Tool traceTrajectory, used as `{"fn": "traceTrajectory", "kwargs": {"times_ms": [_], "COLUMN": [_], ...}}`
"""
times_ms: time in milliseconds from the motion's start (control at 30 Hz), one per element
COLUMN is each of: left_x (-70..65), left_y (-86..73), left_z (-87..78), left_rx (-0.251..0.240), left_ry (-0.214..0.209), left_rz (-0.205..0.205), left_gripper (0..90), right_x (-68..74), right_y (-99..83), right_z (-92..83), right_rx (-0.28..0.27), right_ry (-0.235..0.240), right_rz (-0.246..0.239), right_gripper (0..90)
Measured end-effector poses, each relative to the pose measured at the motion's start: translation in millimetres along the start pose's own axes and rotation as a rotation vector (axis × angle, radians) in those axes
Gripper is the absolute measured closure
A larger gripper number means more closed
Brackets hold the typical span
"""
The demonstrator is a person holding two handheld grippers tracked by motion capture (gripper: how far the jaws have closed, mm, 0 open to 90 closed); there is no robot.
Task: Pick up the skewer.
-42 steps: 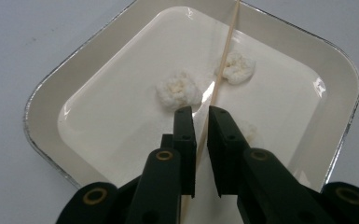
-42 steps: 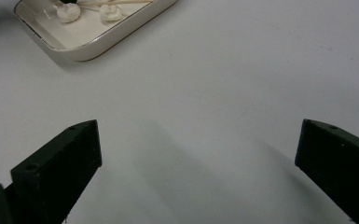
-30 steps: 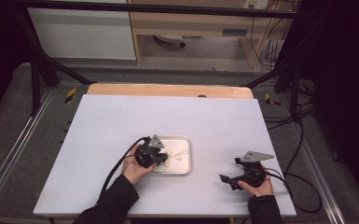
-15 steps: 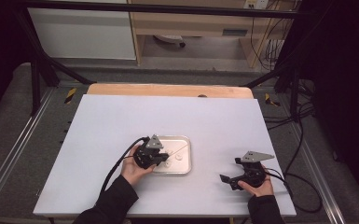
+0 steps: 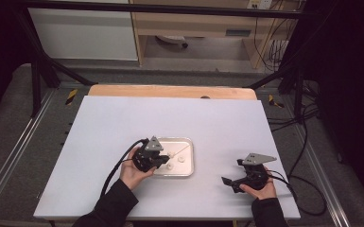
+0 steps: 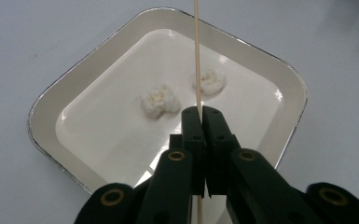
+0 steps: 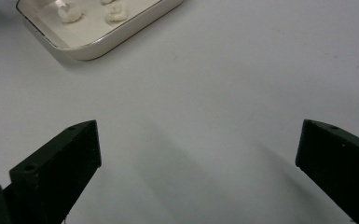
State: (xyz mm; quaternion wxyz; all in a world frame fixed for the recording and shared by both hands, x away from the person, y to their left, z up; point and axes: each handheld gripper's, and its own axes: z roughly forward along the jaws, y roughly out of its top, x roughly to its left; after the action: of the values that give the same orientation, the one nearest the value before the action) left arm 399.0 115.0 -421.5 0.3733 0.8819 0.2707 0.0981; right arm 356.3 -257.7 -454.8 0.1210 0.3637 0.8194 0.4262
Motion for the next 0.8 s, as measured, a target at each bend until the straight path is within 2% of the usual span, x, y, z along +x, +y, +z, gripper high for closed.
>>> {"fn": "traceTrajectory", "kwargs": {"times_ms": [133, 233, 800], "left_x": [-1.5, -3.3, -22.3], "left_y": [-0.1, 0.1, 4.7], "left_z": [-2.8, -5.0, -11.2], "left_rx": [0.006, 0.005, 0.019], "left_ry": [0.004, 0.002, -0.030], "left_rz": [-0.002, -0.001, 0.033], "left_gripper": [88.5, 88.5, 88.5], "right_x": [4.8, 10.3, 36.1], "right_y": [3.4, 7.4, 23.8], "right_z": [2.6, 5.1, 12.0], "right_rx": [0.016, 0.029, 0.042], "right_ry": [-0.023, -0.043, -0.069], "right_rz": [-0.018, -0.063, -0.205], "right_gripper": [0.8, 0.8, 1.4]}}
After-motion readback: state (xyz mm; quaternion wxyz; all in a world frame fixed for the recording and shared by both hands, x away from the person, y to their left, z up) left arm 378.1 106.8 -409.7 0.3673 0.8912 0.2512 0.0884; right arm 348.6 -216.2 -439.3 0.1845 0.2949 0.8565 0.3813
